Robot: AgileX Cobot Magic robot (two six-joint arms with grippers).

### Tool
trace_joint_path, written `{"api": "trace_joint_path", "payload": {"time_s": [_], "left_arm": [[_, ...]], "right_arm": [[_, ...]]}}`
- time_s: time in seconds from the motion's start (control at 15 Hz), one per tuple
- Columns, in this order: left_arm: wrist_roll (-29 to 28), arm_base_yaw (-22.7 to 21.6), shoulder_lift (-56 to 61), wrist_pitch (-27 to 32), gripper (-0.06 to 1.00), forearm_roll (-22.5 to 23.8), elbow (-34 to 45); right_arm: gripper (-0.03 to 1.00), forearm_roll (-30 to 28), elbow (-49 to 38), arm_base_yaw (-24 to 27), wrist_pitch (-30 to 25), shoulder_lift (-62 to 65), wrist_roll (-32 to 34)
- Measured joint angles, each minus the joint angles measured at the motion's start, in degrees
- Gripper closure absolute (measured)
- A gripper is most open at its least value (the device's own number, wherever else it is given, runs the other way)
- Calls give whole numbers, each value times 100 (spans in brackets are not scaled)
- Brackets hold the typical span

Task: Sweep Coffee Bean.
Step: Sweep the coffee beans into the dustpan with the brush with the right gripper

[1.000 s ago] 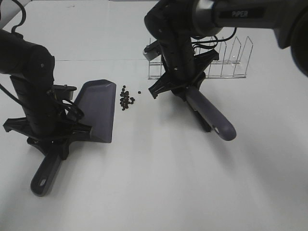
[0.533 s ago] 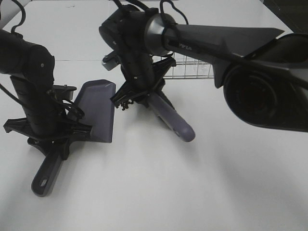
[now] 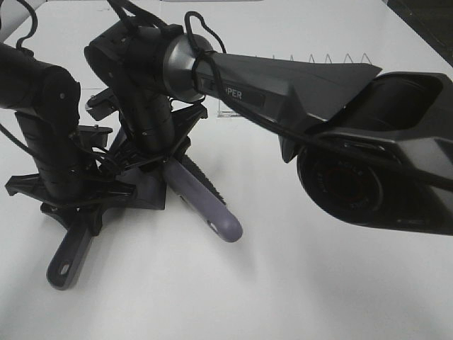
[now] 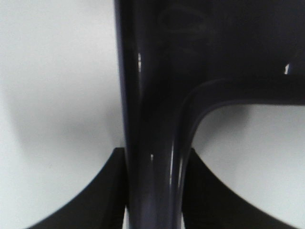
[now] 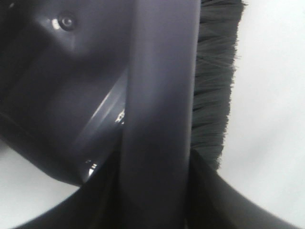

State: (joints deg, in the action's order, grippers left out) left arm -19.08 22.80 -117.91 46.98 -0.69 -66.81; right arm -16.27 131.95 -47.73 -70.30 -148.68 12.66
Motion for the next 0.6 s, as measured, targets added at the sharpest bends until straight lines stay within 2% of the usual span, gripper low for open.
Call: {"api": "trace_joint_path", "payload": {"time_s": [0.2, 0.4, 0.6], "left_arm": [[0, -6, 0, 0, 68, 6, 0], [0, -6, 0, 6, 68, -6, 0], [0, -6, 0, 0, 68, -34, 0]], "right_arm": [[61, 235, 344, -6, -166, 212, -103], [61, 120, 504, -6, -149, 498, -97], [61, -435, 590, -6, -52, 831, -97]]}}
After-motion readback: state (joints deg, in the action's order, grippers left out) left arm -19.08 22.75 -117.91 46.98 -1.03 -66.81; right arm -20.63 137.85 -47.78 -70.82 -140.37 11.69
